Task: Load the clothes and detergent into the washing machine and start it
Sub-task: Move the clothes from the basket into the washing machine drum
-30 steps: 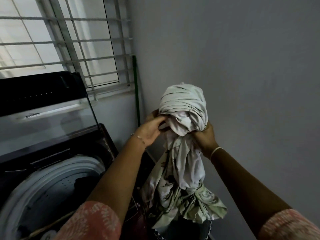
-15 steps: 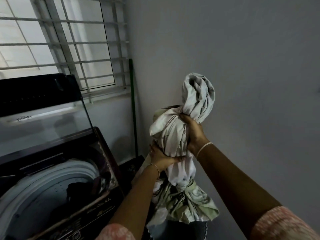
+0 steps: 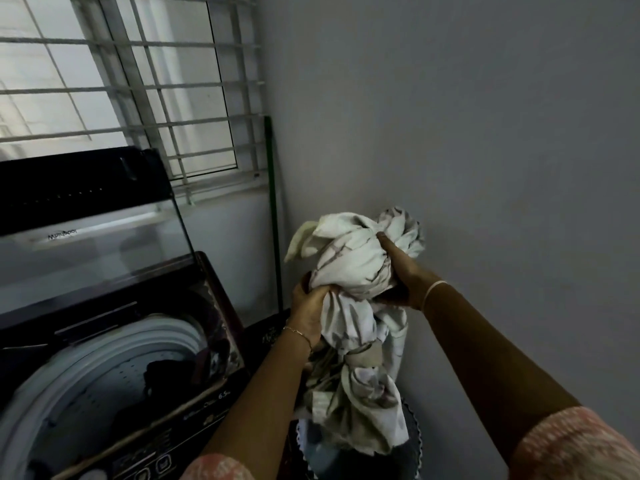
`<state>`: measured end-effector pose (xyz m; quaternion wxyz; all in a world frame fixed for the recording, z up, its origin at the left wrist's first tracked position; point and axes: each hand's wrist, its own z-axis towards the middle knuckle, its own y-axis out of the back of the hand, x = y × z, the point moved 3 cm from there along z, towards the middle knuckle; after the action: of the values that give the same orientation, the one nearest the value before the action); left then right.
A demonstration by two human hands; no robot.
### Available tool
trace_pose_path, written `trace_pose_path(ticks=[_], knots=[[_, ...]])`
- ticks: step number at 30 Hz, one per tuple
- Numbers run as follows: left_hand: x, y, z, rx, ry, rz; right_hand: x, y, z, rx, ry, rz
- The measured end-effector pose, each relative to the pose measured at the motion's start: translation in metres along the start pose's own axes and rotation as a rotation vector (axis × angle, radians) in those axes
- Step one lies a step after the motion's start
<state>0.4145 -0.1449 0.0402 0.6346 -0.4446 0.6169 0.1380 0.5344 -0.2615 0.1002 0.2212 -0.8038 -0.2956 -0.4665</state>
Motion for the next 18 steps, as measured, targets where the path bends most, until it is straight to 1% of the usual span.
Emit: trace_pose_path(ticks=[1,2,3,5,6,8,9,10,11,12,13,15,16,17,18], knots=[[-0.007,-0.001,0.002,0.001,-0.020,-0.059,-0.001,-0.001,-0.003,-0.061,-0.007,-0.060],[-0.014,-0.004,0.004,0.012,-0.044,-0.090,-0.005,0.000,-0.002,-0.125,0.008,-0.079],[-0.023,-0.007,0.004,0.042,-0.075,-0.100,-0.008,0.000,-0.002,-0.149,0.007,-0.071],[-0.036,-0.013,0.002,0.100,-0.118,-0.095,-0.013,0.003,0.011,-0.268,0.078,-0.053],[-0.041,-0.015,0.002,0.110,-0.123,-0.097,-0.014,0.007,0.016,-0.373,0.122,-0.077],[-0.046,-0.014,0.006,0.109,-0.118,-0.128,-0.006,0.010,0.011,-0.567,0.269,-0.216],[-0.048,-0.012,0.009,0.094,-0.107,-0.148,0.001,0.010,0.003,-0.644,0.381,-0.282],[-0.051,-0.011,0.010,0.087,-0.087,-0.173,0.007,0.012,-0.001,-0.662,0.502,-0.335],[-0.053,-0.010,0.011,0.095,-0.058,-0.205,0.012,0.014,-0.001,-0.613,0.590,-0.425],[-0.055,-0.010,0.011,0.111,-0.019,-0.240,0.018,0.014,-0.004,-0.501,0.636,-0.498],[-0.058,-0.011,0.010,0.134,0.030,-0.268,0.022,0.016,-0.004,-0.351,0.626,-0.512],[-0.062,-0.013,0.008,0.180,0.116,-0.298,0.027,0.019,-0.005,-0.006,0.549,-0.408],[-0.063,-0.015,0.008,0.207,0.134,-0.313,0.028,0.018,-0.009,0.141,0.511,-0.376],[-0.065,-0.017,0.009,0.216,0.144,-0.323,0.029,0.015,-0.016,0.259,0.494,-0.403],[-0.067,-0.020,0.008,0.227,0.146,-0.329,0.029,0.009,-0.019,0.340,0.497,-0.462]])
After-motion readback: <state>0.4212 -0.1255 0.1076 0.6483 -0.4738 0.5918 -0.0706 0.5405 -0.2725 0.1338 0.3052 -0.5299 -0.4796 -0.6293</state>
